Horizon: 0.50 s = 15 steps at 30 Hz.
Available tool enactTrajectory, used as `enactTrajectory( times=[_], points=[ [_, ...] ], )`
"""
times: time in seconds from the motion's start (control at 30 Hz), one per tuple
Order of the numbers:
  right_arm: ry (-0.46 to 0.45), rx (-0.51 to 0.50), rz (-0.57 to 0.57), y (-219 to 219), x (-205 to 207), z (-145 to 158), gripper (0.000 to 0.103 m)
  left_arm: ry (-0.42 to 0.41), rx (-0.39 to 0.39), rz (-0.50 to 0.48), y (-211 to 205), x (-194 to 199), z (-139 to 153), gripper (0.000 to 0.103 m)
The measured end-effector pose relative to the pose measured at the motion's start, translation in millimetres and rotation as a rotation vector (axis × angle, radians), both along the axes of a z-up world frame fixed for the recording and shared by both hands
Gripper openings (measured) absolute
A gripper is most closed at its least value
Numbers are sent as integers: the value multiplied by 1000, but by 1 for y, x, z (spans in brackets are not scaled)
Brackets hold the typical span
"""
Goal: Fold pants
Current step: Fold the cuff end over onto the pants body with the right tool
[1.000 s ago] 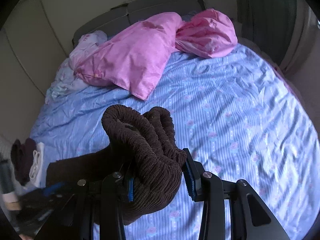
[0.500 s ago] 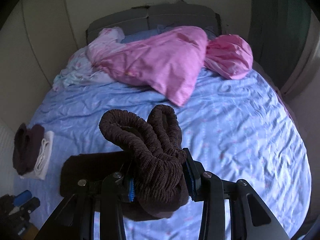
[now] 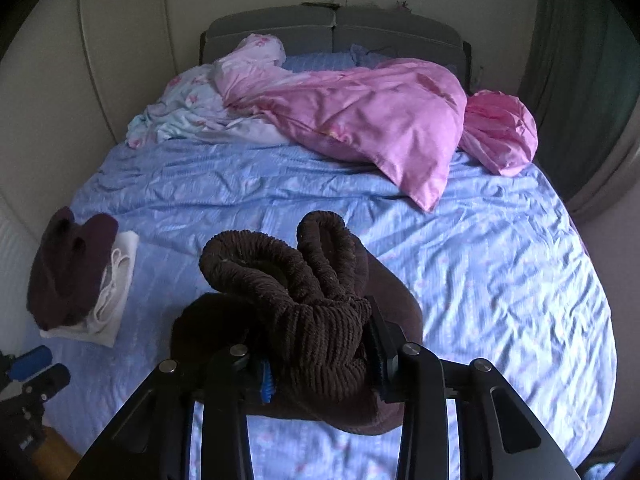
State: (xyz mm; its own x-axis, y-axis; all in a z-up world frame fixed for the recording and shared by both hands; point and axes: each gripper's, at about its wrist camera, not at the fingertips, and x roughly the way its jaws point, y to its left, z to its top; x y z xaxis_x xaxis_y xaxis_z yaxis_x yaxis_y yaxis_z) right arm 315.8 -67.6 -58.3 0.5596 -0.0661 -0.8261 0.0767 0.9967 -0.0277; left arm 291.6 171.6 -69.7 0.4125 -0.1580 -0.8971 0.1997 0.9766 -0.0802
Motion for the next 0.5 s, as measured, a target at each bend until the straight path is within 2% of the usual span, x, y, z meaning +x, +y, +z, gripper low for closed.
enactTrajectory(
  times=[0.27,0.5],
  points=[
    [75,-83,35,63,12,-33,36,74,-29,14,38,17,-36,34],
    [118,-113,112,122,21,-70,36,107,-4,25,61,25,-55,34]
  ],
)
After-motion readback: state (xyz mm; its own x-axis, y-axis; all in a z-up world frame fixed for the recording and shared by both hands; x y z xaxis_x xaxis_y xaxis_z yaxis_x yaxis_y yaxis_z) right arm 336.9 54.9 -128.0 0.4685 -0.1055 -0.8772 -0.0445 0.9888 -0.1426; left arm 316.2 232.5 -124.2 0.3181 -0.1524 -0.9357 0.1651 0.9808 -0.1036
